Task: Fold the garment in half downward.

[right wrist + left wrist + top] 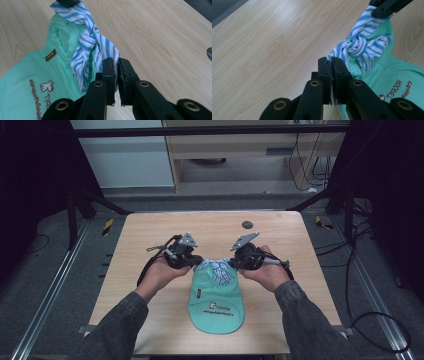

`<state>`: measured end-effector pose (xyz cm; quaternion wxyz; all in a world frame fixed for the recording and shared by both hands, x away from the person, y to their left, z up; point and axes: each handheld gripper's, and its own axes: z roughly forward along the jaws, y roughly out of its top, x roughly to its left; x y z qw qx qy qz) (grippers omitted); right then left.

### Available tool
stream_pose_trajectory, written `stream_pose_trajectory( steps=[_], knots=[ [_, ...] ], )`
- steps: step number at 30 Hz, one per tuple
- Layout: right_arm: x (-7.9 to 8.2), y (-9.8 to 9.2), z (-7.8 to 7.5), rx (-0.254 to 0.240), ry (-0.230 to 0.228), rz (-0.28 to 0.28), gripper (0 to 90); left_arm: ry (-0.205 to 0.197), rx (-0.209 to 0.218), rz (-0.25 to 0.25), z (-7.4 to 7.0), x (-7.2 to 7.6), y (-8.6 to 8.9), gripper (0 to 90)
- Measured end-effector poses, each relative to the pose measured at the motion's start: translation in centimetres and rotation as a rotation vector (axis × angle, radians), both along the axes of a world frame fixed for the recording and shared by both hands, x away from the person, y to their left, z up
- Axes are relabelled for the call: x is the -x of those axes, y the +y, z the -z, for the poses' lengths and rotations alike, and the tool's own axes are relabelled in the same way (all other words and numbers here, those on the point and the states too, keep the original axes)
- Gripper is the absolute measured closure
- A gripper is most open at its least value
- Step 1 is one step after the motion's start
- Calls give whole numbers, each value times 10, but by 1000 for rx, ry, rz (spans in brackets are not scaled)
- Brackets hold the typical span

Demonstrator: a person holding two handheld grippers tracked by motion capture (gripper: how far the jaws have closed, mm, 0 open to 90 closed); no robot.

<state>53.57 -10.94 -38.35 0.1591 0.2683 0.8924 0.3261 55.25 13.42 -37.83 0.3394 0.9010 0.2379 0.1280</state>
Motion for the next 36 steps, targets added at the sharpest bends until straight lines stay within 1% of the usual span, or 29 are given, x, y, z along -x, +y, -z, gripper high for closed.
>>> stream_pose_trajectory(
  steps=[1, 6, 9, 19, 23, 25, 27, 30, 32, 33, 36],
  knots=[
    [-1, 1, -3, 6, -8, -4, 844, -7, 2, -4, -2, -1, 1, 860],
    [-4, 3, -8, 9, -23, -7, 844, -16, 6, -9, -6, -3, 3, 860],
    [-7, 6, -13, 23, -37, -16, 844, -21, 11, -15, -8, -3, 5, 860],
    [-14, 11, -20, 36, -48, -23, 845, -33, 16, -23, -14, -6, 9, 860],
    [-15, 11, -22, 35, -53, -20, 845, -38, 24, -29, -16, -7, 11, 860],
    [-15, 12, -22, 33, -56, -24, 844, -42, 18, -29, -17, -7, 12, 860],
    [-16, 13, -24, 33, -61, -26, 845, -44, 26, -35, -18, -8, 12, 860],
    [-17, 14, -26, 37, -69, -25, 845, -45, 22, -37, -20, -10, 13, 860],
    [-18, 15, -27, 39, -72, -23, 844, -42, 13, -28, -21, -11, 12, 860],
    [-18, 15, -27, 42, -71, -24, 844, -42, 5, -26, -21, -11, 12, 860],
    [-19, 16, -26, 43, -71, -27, 845, -46, 3, -29, -21, -12, 12, 860]
  ],
)
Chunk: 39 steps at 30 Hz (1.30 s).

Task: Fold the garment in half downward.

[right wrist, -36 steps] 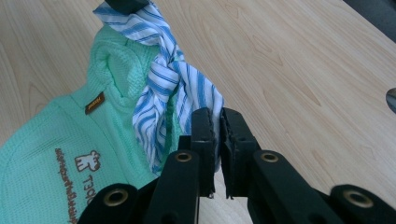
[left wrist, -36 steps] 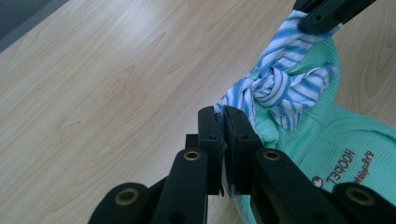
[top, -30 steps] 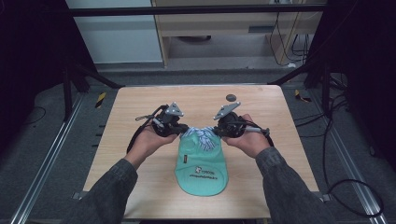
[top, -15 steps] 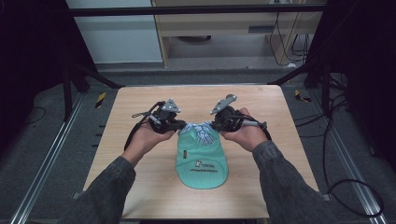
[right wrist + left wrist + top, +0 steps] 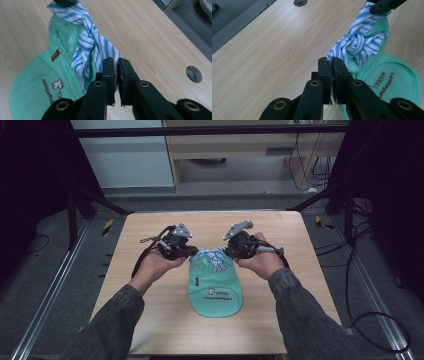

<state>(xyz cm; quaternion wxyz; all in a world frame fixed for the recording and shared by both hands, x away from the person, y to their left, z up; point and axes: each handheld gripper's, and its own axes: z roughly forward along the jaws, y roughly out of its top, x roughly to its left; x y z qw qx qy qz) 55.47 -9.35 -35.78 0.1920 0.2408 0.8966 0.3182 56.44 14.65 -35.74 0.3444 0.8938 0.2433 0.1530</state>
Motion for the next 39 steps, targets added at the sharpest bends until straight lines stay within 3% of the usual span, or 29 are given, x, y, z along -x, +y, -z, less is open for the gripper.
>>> stream_pose_trajectory(
  steps=[20, 39],
  knots=[
    [-10, -1, -5, -11, -27, 25, 844, -32, 13, -24, -10, -10, -2, 860],
    [-20, 2, -10, -10, -54, 37, 844, -61, -14, -30, -22, -18, -5, 860]
  ],
)
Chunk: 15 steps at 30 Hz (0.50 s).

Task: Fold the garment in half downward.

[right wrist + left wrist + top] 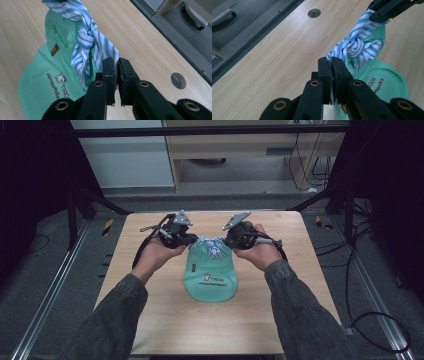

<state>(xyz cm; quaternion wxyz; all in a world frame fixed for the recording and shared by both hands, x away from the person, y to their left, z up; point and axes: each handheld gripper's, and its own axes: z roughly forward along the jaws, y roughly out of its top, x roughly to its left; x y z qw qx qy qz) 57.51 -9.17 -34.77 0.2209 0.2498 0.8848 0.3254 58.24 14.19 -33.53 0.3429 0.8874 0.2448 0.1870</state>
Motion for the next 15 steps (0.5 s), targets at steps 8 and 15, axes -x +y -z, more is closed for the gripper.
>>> stream_pose_trajectory(
  steps=[8, 15],
  knots=[
    [1, -1, 6, -4, -6, -1, 844, -16, -3, -2, 7, 3, -1, 860],
    [4, -4, 15, 0, -1, -12, 844, -11, -7, 3, 15, 5, -2, 860]
  ],
)
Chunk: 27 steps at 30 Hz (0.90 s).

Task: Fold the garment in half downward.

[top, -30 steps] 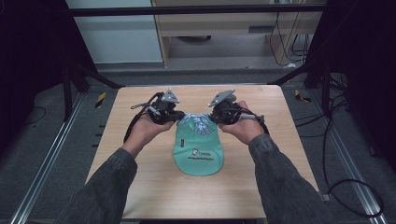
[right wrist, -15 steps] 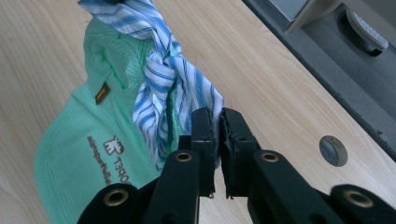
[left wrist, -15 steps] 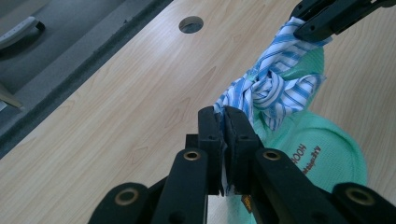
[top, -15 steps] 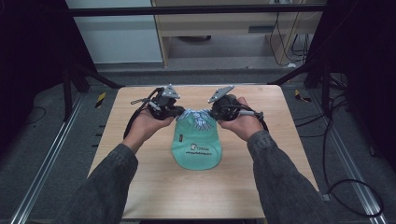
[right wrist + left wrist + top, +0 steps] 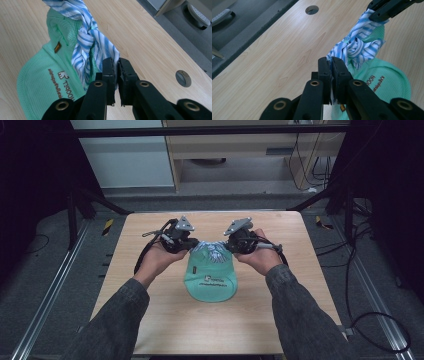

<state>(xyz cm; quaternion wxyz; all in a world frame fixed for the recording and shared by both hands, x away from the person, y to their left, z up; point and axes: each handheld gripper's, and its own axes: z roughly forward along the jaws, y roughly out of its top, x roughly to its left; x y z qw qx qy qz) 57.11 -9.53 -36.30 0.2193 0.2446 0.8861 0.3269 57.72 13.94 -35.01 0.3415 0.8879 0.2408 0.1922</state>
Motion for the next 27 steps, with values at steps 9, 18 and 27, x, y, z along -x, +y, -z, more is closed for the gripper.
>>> stream_pose_trajectory(
  steps=[9, 18, 27],
  knots=[
    [8, 0, 8, 3, -2, -7, 844, -15, -10, 9, 7, 7, 0, 860],
    [9, 5, 21, 9, 8, -14, 844, -5, -2, -3, 22, 9, 5, 860],
    [14, 5, 31, 3, 13, -20, 844, -2, -1, 10, 29, 19, 6, 860]
  ],
)
